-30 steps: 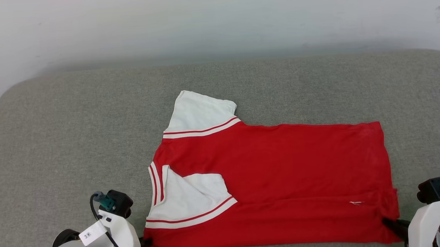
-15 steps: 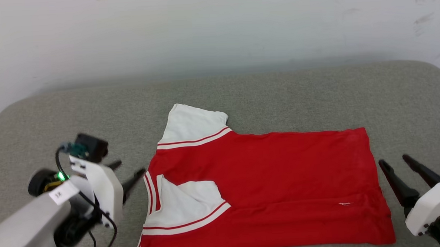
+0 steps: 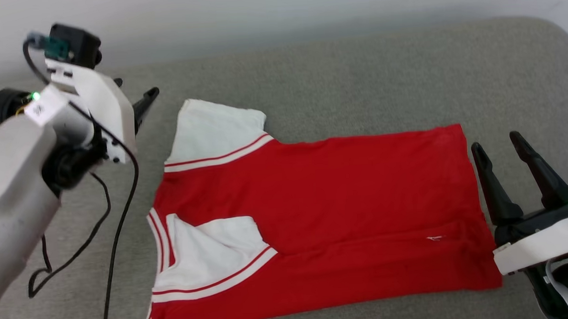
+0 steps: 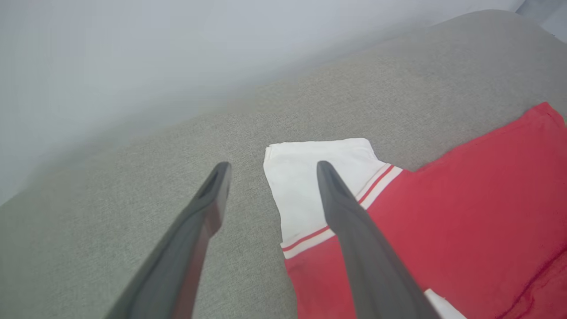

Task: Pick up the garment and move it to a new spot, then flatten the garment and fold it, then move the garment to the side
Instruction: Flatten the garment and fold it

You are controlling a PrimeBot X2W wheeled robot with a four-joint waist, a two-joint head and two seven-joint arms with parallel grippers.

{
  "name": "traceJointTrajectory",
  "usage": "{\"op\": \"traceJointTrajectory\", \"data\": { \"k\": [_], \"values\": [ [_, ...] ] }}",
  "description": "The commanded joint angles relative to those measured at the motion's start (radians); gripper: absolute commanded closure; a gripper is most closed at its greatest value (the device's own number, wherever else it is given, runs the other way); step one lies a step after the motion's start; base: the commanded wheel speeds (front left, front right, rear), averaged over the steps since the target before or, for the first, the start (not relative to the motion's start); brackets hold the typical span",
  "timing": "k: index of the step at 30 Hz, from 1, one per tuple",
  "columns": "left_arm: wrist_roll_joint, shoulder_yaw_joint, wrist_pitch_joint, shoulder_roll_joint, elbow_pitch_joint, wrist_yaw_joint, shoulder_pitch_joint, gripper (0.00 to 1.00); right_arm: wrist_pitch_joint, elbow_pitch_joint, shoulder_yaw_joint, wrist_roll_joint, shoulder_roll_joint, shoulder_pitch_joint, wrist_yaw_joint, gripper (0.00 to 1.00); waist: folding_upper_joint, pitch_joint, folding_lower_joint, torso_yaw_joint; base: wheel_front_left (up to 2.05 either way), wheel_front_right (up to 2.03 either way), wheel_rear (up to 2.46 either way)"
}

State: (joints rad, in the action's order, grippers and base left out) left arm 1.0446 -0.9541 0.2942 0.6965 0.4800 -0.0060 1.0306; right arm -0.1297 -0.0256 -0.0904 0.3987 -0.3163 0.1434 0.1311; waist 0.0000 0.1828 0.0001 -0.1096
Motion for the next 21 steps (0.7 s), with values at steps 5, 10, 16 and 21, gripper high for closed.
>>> {"op": "traceJointTrajectory", "data": {
  "k": [5,10,16,21],
  "values": [
    [0.053,-0.01,0.215,-0.021,0.102,-0.048,0.131,0.0,0.023,-0.059,-0.019,-0.051,0.028,0.033,-0.001,0.0,0.0,0.128,-0.0001,-0.075,0.0,0.0,0.0],
    [0.071,-0.036,0.425,-0.041,0.179,-0.056,0.253,0.0,0.029,-0.083,-0.029,-0.06,0.04,0.061,-0.001,0.0,0.0,0.211,-0.0001,-0.103,0.0,0.0,0.0],
    [0.042,-0.066,0.539,-0.056,0.254,-0.059,0.36,0.0,0.021,-0.089,-0.051,-0.067,0.044,0.104,-0.001,0.0,0.0,0.305,-0.0001,-0.133,0.0,0.0,0.0],
    [0.034,-0.079,0.577,-0.061,0.305,-0.069,0.396,0.0,0.008,-0.091,-0.064,-0.069,0.044,0.137,-0.001,0.0,0.0,0.367,-0.0001,-0.155,0.0,0.0,0.0]
  ]
}}
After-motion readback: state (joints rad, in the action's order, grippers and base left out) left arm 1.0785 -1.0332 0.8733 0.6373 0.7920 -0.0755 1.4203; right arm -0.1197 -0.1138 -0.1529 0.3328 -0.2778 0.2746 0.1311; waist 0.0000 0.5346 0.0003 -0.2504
